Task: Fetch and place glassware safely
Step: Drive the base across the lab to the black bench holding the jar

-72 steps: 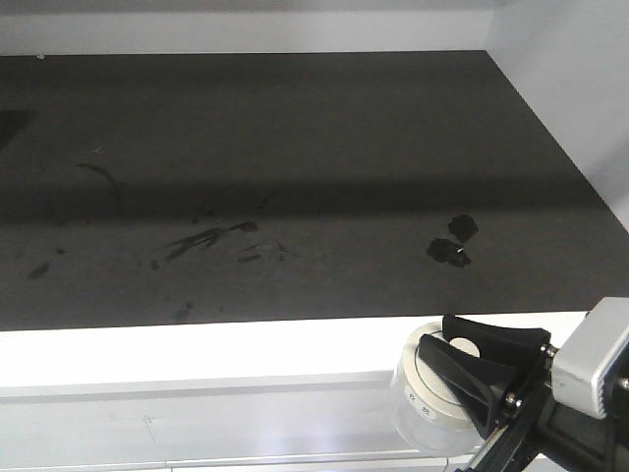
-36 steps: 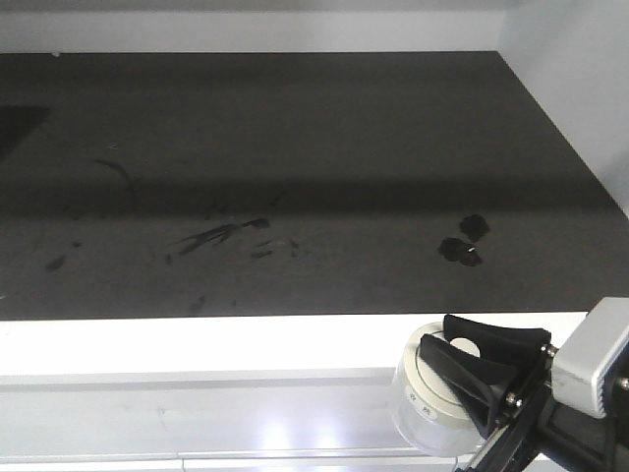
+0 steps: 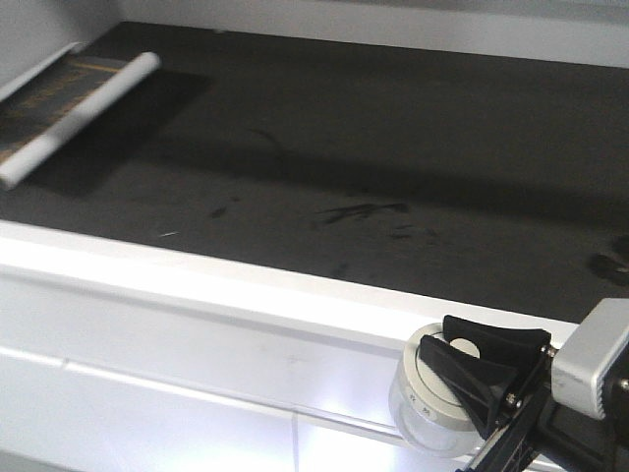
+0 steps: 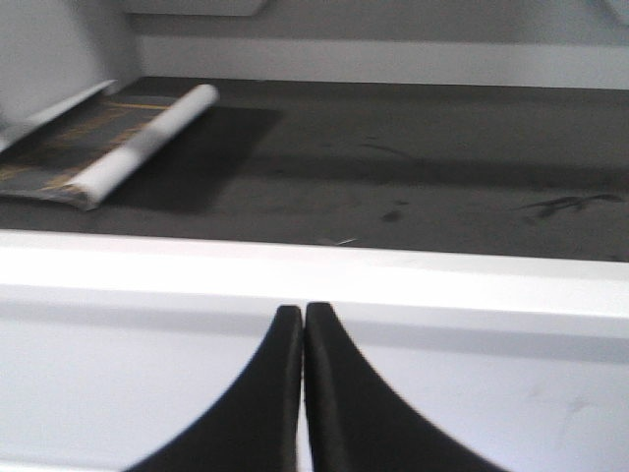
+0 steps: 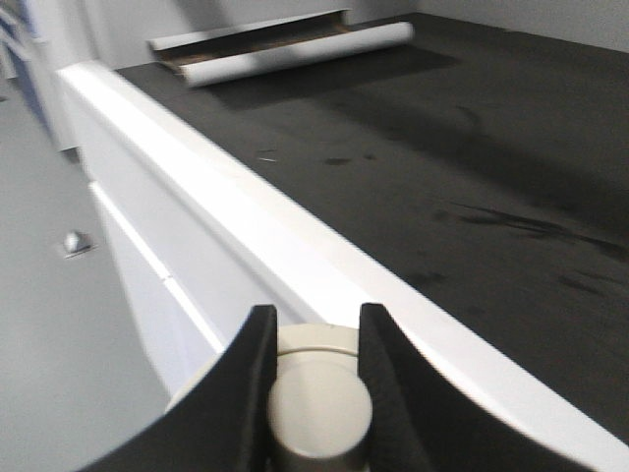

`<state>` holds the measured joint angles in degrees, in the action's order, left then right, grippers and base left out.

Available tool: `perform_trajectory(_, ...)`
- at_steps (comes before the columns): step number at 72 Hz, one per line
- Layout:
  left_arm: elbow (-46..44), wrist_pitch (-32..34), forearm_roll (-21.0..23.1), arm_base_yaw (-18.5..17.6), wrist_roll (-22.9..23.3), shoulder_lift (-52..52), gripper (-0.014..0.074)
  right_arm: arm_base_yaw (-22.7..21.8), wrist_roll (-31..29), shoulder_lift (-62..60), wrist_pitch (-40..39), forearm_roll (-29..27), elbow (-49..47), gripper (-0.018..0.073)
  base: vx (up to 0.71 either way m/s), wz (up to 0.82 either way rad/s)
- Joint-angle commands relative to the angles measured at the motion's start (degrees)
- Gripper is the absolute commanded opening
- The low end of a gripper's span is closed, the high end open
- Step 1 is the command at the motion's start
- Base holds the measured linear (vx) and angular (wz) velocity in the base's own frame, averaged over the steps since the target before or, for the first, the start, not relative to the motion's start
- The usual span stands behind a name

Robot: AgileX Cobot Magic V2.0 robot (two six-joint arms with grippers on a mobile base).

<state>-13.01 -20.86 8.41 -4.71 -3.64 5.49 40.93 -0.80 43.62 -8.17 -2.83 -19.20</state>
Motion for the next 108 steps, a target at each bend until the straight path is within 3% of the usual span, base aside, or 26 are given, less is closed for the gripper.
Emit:
perform_trajectory(1, -1.5, 4.6, 0.7, -0.2, -0.1, 0.5, -0.0007, 0.0, -0.1, -0.5, -6.0, 0.3, -1.9, -0.0001, -0.05, 0.66)
perform_trajectory(55, -1.5, 4.6, 0.7, -0.2, -0.1, 0.5, -0.0007, 0.0, -0.1, -0.5, -6.1, 0.3, -1.9, -0.0001, 0.03, 0.65)
perform_trajectory(108, -1.5, 4.6, 0.7, -0.2, -0.1, 0.5, -0.0007, 0.0, -0.2, -0.5, -5.7, 0.3, -1.9, -0.0001, 0.09, 0.89)
